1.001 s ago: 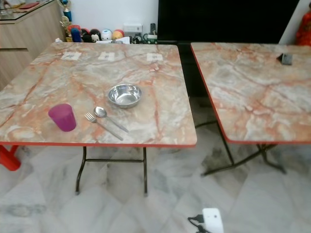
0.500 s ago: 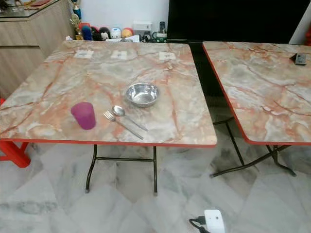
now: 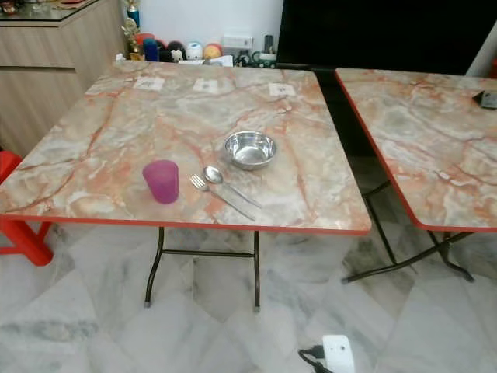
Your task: Setting the table
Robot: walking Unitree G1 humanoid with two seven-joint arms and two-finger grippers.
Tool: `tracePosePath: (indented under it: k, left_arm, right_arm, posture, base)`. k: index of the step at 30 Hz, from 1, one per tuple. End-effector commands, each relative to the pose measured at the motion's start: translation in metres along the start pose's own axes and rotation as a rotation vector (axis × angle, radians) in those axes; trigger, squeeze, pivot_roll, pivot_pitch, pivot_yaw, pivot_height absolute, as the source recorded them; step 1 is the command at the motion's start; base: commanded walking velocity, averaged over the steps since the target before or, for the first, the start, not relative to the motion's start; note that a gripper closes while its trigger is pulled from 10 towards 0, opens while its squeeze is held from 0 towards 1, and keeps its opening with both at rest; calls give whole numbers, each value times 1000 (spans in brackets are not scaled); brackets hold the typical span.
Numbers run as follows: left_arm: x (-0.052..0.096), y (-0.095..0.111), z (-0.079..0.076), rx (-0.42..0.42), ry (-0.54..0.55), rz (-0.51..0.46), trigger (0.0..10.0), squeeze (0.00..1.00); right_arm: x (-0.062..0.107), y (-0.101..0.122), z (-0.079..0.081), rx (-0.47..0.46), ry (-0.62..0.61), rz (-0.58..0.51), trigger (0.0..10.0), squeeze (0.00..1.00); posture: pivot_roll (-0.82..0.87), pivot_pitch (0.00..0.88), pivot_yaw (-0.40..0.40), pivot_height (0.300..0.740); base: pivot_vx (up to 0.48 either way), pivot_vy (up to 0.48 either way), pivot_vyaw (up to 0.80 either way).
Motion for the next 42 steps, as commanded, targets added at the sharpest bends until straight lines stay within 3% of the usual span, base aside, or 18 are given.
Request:
tracePosePath:
  k: [1,28,32,33,37,42]
  left_arm:
    - [1,-7,-3,9,-4,21,10000,0]
    - [2,-15,-8,-14,-23,30,10000,0]
    - [2,-16,-10,-13,-23,31,10000,0]
    - [3,-16,-11,-13,-24,31,10000,0]
    - [3,-18,-12,-11,-25,30,10000,0]
    - [3,-18,-12,-9,-26,27,10000,0]
  right_arm:
    - [1,-5,-6,-4,-12,15,10000,0]
    - [1,-3,-6,-15,-20,-14,10000,0]
    - [3,6,-13,-62,-95,-101,10000,0]
    - [5,10,-15,-135,-123,-151,10000,0]
    - [9,18,-19,-246,-158,-251,10000,0]
    - [14,30,-21,-285,-147,-366,10000,0]
  posture:
    - [26,87,-25,740]
    - [26,88,-28,740]
    - [25,90,-28,740]
    - [19,91,-31,740]
    - [17,92,-34,740]
    - [10,95,-37,740]
  base:
    - [0,0,0]
    - [0,34,0]
    - [0,0,0]
    - [0,0,0]
    - [0,0,0]
    - [0,0,0]
Point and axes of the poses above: a point about 5 cm out from each wrist's last joint towards the gripper, its own x axis pointing back from the gripper into the wrist, its own y axis along the axis of the wrist's last joint, z = x × y, the point moved 4 cm from there along -x, pointing out of the wrist towards the gripper, and after that the axes turned 8 degrees about x, right-handed, at the moved point
